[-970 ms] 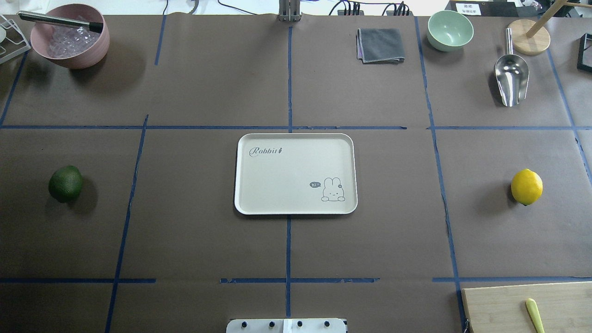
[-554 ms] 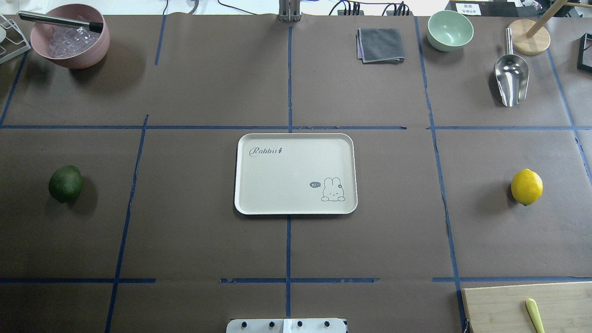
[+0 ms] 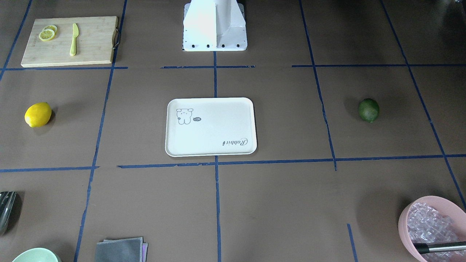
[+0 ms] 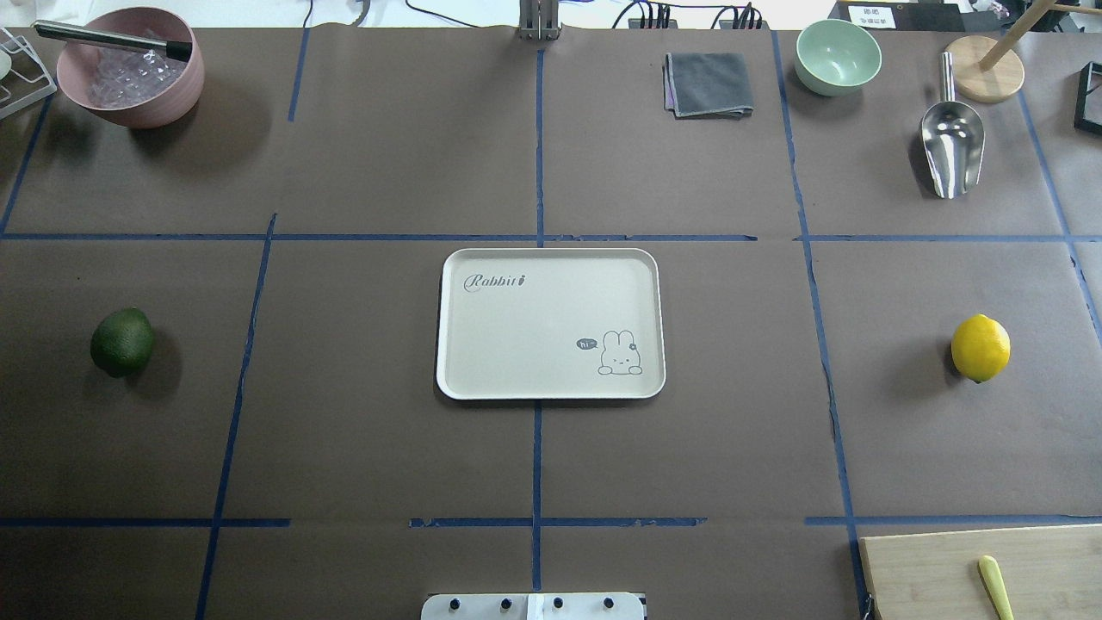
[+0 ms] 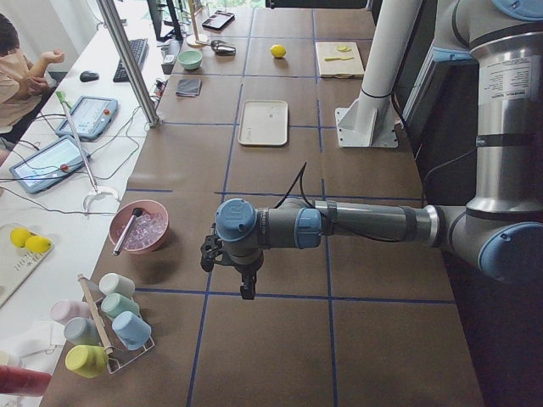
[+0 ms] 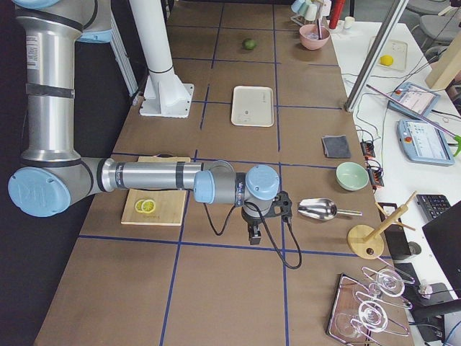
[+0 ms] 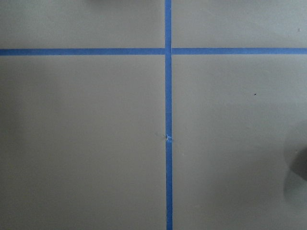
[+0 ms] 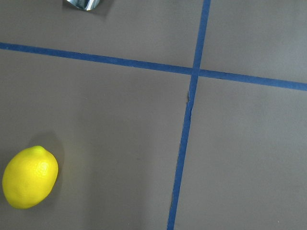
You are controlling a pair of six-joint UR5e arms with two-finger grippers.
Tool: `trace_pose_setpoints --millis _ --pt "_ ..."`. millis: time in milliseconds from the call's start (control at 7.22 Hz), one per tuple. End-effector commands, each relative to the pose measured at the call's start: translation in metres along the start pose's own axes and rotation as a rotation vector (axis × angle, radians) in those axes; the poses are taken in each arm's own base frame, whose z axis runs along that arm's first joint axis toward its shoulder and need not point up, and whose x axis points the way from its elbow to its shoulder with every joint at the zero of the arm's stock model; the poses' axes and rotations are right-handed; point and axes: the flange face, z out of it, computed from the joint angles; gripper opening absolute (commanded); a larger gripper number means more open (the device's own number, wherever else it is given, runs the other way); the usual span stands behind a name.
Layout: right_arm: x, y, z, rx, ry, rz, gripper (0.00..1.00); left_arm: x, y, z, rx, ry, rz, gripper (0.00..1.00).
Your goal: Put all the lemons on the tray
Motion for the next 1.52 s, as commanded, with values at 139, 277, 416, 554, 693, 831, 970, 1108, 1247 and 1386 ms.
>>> trace_pose_setpoints --millis 139,277,416,554,693,831,970,1108,1247,1386 --pt "-0.001 0.000 0.001 -0.003 -0.003 0.006 1.00 -0.001 0.004 0.001 -0.002 0.004 0.000 1.00" --pt "-0.003 -0.001 0.004 -0.009 -0.003 0.002 1.00 0.000 0.004 0.000 0.000 0.004 0.002 1.00" --pt "-0.010 -0.003 0.009 -0.019 -0.006 -0.008 1.00 0.001 0.004 0.000 0.001 0.004 0.003 1.00" --pt "-0.022 -0.006 0.012 -0.026 -0.016 -0.009 0.99 0.001 0.004 0.000 0.001 0.004 0.005 1.00" --pt "-0.042 -0.009 0.017 -0.038 -0.035 0.095 0.99 0.001 0.004 0.000 0.001 0.004 0.005 1.00" --pt "-0.083 -0.016 0.021 -0.039 -0.032 0.157 0.99 0.001 0.004 -0.001 0.002 0.004 0.004 1.00" --pt "-0.108 -0.010 0.036 -0.017 -0.031 0.202 0.99 0.001 0.004 0.000 0.001 0.004 0.005 1.00" --pt "-0.122 0.013 0.062 0.044 -0.011 0.215 0.99 0.001 0.004 0.000 0.001 0.004 0.005 1.00" --pt "-0.143 0.020 0.082 0.058 -0.036 0.290 0.99 0.001 0.004 -0.001 0.002 0.004 0.006 1.00" --pt "-0.162 0.021 0.096 0.039 -0.051 0.341 0.99 0.001 0.004 0.000 0.001 0.004 0.005 1.00"
